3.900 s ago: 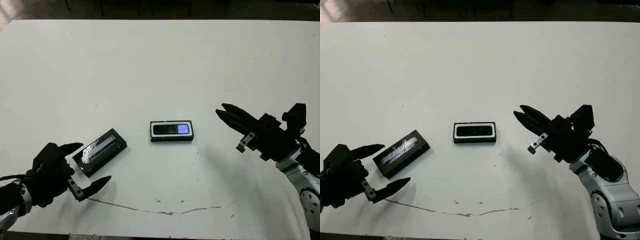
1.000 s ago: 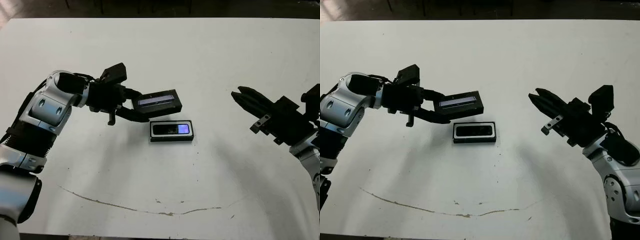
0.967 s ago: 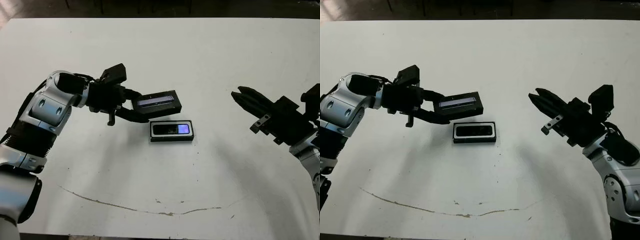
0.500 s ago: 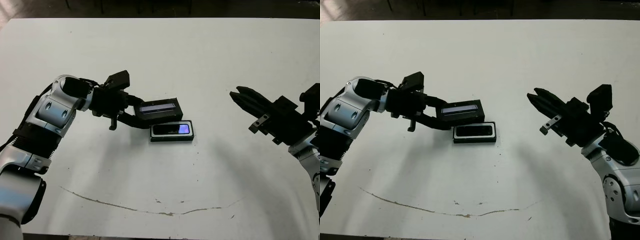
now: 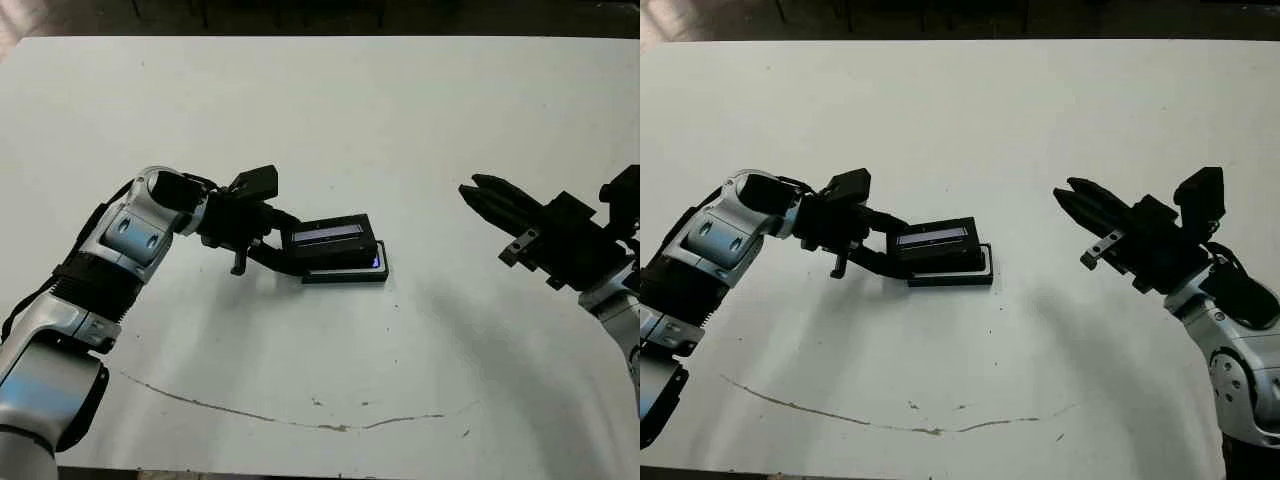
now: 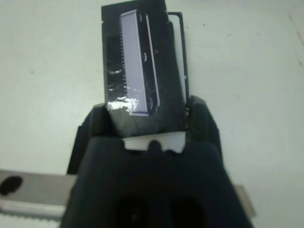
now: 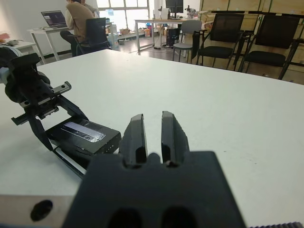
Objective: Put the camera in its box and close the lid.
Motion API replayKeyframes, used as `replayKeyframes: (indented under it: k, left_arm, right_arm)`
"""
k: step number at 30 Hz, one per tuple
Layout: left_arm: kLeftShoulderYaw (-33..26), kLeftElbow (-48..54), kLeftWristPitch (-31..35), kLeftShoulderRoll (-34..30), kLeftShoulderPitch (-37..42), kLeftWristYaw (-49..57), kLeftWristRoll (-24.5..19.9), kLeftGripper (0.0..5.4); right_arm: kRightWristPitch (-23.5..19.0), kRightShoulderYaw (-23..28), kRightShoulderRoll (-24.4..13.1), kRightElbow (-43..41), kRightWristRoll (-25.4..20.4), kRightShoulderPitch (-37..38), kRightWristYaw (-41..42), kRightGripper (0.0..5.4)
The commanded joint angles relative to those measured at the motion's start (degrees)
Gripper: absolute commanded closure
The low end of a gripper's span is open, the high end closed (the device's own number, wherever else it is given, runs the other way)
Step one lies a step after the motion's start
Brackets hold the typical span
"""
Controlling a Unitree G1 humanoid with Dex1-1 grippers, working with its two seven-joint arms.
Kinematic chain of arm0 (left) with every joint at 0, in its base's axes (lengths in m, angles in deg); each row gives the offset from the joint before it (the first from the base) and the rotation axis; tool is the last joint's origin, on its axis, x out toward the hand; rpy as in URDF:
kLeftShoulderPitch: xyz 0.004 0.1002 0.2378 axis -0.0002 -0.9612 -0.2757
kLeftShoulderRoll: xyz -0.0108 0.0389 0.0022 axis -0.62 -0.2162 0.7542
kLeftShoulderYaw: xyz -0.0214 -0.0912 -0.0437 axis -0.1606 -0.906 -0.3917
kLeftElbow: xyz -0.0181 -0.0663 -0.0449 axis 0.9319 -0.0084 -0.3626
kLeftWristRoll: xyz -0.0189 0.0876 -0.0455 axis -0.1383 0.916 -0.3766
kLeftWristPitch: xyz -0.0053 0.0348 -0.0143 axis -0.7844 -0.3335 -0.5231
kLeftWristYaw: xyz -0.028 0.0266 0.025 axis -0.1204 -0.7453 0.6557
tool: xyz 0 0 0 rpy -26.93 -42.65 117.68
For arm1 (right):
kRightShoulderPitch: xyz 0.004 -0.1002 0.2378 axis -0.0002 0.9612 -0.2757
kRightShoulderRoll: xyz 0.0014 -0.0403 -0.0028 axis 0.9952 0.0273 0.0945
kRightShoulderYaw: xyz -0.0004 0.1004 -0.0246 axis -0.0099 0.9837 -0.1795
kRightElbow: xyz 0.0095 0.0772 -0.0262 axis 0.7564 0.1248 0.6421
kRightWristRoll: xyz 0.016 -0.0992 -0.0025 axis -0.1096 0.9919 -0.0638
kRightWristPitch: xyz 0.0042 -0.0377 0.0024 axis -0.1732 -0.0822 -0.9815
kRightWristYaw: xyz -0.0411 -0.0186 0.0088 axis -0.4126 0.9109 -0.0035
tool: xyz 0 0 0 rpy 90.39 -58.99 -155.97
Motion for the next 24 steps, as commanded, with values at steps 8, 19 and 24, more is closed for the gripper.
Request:
replayKeyframes:
  k: [8, 19, 24]
  left_arm:
    - [2.5, -0.7, 1.1, -0.3, -1.3, -1.1, 2.5, 3.98]
    - [2.7, -0.3, 0.2, -1.1, -1.1, -1.9, 3.0, 3.98]
    - [3.0, -1.4, -0.2, -1.0, -0.6, -3.6, 3.2, 3.98]
  right_arm:
    - [-1.6, 0.4, -0.9, 0.9, -2.0, 0.1, 0.5, 5.40]
    - [-2.1, 0.4, -0.6, 1.8, -3.3, 0.0, 0.6, 5.40]
    - [-1.8, 0.3, -0.8, 1.7, -2.7, 0.2, 0.4, 5.40]
